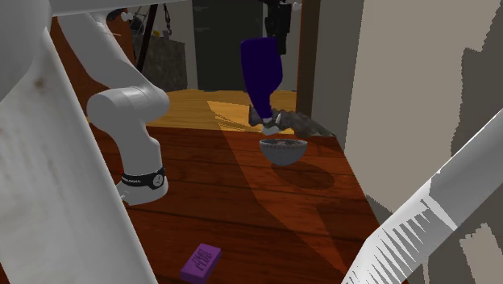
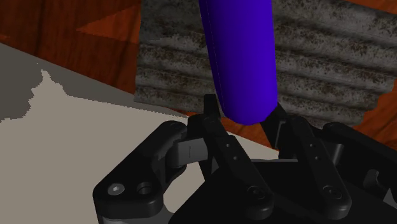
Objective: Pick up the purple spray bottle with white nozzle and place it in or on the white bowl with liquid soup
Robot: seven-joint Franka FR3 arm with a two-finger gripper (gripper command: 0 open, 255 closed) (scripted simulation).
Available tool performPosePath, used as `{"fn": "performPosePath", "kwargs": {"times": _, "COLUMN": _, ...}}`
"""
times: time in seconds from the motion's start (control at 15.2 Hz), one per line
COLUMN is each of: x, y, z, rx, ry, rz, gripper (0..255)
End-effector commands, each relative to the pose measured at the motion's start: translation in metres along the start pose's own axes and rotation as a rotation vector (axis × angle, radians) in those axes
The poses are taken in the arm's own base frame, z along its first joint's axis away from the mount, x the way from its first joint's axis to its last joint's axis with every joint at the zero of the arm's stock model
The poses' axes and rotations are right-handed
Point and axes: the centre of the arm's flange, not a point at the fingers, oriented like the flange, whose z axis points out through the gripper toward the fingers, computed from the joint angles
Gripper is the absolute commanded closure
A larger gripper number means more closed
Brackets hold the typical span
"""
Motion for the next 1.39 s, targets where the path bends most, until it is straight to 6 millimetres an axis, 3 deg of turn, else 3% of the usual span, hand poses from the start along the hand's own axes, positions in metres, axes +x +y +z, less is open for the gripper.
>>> {"fn": "performPosePath", "kwargs": {"times": 0.0, "x": 0.009, "y": -0.023, "z": -0.006, "rx": 0.0, "ry": 0.001, "rz": 0.002, "gripper": 255}}
{"fn": "performPosePath", "kwargs": {"times": 1.32, "x": 0.134, "y": -0.251, "z": -0.053, "rx": 0.0, "ry": 0.001, "rz": 0.002, "gripper": 255}}
